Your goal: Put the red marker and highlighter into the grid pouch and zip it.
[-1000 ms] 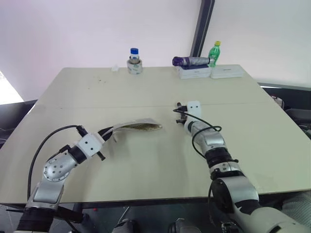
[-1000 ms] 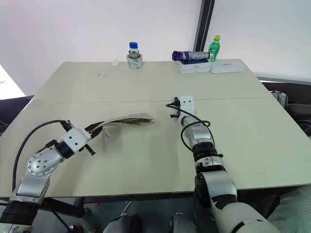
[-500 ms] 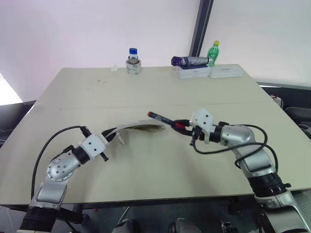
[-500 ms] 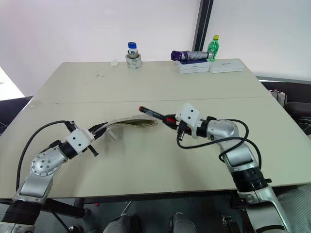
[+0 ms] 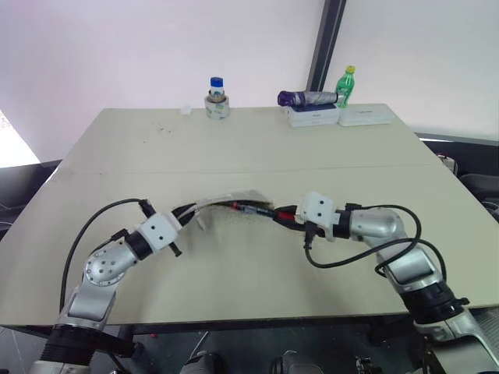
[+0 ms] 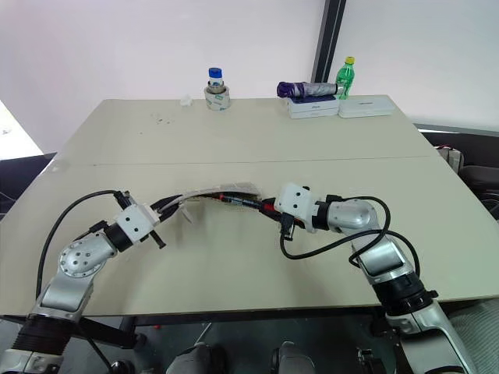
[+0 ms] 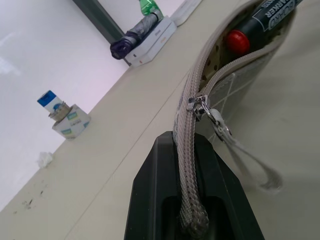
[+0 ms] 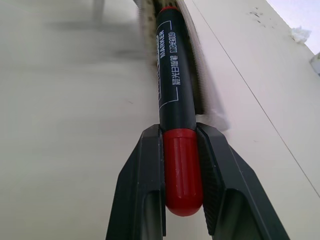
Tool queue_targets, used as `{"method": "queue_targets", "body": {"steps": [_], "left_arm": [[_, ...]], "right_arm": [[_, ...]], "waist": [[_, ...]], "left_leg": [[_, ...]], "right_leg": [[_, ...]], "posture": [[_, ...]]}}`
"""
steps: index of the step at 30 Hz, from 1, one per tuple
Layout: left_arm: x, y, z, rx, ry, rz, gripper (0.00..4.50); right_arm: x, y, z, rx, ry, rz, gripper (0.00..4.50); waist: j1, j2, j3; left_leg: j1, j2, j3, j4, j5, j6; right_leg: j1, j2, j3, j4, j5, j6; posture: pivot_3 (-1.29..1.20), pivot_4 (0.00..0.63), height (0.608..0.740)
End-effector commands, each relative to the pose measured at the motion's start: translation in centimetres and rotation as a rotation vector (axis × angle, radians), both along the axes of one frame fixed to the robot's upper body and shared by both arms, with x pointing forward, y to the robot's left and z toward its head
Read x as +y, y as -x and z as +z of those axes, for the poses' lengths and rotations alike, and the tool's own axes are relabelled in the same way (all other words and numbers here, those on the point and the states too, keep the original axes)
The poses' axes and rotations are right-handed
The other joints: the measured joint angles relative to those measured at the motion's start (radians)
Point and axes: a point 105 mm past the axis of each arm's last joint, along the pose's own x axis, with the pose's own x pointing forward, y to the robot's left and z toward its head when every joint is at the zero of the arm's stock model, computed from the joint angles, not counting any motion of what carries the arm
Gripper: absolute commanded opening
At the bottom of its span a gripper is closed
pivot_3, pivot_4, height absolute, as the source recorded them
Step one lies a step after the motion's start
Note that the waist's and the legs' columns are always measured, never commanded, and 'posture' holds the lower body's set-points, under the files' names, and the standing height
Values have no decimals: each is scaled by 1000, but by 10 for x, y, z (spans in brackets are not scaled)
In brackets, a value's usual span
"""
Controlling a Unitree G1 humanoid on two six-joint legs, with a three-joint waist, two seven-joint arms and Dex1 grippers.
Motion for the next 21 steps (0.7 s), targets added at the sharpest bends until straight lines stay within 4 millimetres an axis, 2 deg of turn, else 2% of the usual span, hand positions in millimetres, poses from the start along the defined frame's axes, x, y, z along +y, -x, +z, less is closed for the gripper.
{"method": "queue_targets", "body": {"steps": [1,6,10,16,18,21], "left_arm": [[-7,2,11,-52,1,-21,0],[-27,2,13,-52,19,-73,0],[-37,6,9,-34,-18,-118,0],[-38,7,12,-32,-3,-125,0],[-38,7,13,-26,7,-129,0],[-34,6,12,-19,-4,-118,0]], "right_arm": [[10,-1,11,-81,17,30,339],[36,-10,11,-195,112,31,339],[56,-12,17,-266,109,55,339],[62,-13,12,-352,215,115,339],[63,-13,12,-342,210,125,339],[67,-10,23,-295,124,125,339]], "waist": [[-1,0,0],[-1,0,0],[-1,0,0],[1,0,0],[0,0,0],[-1,0,0]], "left_leg": [[0,0,0,0,0,0],[0,0,0,0,0,0],[0,0,0,0,0,0],[0,0,1,1,0,0],[0,0,1,1,0,0],[0,0,1,1,0,0]], "right_leg": [[0,0,0,0,0,0],[0,0,0,0,0,0],[0,0,0,0,0,0],[0,0,0,1,0,0],[0,0,0,1,0,0],[0,0,0,1,0,0]], "posture": [[0,150,738],[0,150,738],[0,150,738],[0,150,738],[0,150,738],[0,150,738]]}}
